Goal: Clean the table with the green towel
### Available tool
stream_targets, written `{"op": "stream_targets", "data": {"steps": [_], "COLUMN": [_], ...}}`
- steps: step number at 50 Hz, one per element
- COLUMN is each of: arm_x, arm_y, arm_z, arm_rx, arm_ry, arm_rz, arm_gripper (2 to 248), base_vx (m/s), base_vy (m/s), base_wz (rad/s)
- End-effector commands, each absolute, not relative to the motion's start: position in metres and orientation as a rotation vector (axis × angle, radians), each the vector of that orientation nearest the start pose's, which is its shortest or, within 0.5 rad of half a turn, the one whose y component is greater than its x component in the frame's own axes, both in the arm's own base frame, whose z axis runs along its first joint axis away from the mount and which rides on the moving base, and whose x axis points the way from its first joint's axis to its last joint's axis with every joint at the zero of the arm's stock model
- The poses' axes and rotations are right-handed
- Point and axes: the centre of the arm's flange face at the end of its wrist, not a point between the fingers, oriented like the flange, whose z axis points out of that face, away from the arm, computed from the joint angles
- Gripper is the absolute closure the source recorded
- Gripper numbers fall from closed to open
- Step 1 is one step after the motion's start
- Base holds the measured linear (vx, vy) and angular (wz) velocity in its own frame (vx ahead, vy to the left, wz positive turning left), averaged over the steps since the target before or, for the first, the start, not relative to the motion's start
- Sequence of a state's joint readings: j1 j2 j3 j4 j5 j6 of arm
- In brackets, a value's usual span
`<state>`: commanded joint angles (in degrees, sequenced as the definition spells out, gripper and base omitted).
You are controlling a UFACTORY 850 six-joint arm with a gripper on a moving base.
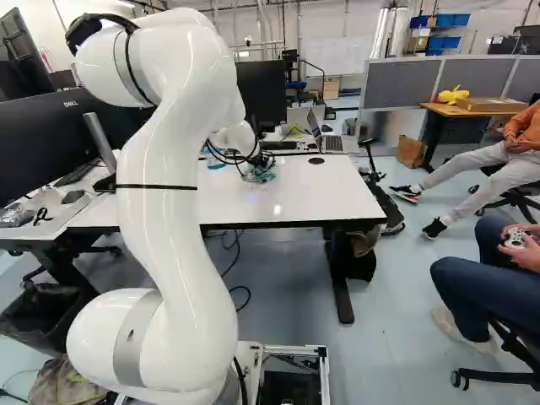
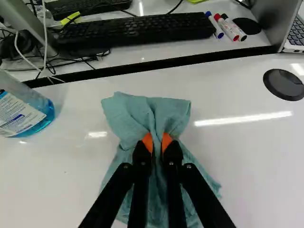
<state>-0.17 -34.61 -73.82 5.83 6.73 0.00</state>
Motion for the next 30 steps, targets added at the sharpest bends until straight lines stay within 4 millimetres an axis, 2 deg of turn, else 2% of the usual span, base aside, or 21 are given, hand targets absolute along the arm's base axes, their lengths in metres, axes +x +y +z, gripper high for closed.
{"op": "stream_targets", "data": {"steps": [15,30], "arm_x": [0.697,0.714], "arm_y": [-0.006,0.012], "arm_z": [0.384,0.381], "arm_rx": [-2.85,-2.831], "arm_ry": [0.161,0.125], "arm_rz": [-1.246,-1.266], "arm_gripper": [209,209], "base_vx": [0.0,0.0], "base_vy": [0.0,0.0], "base_wz": [0.0,0.0]}}
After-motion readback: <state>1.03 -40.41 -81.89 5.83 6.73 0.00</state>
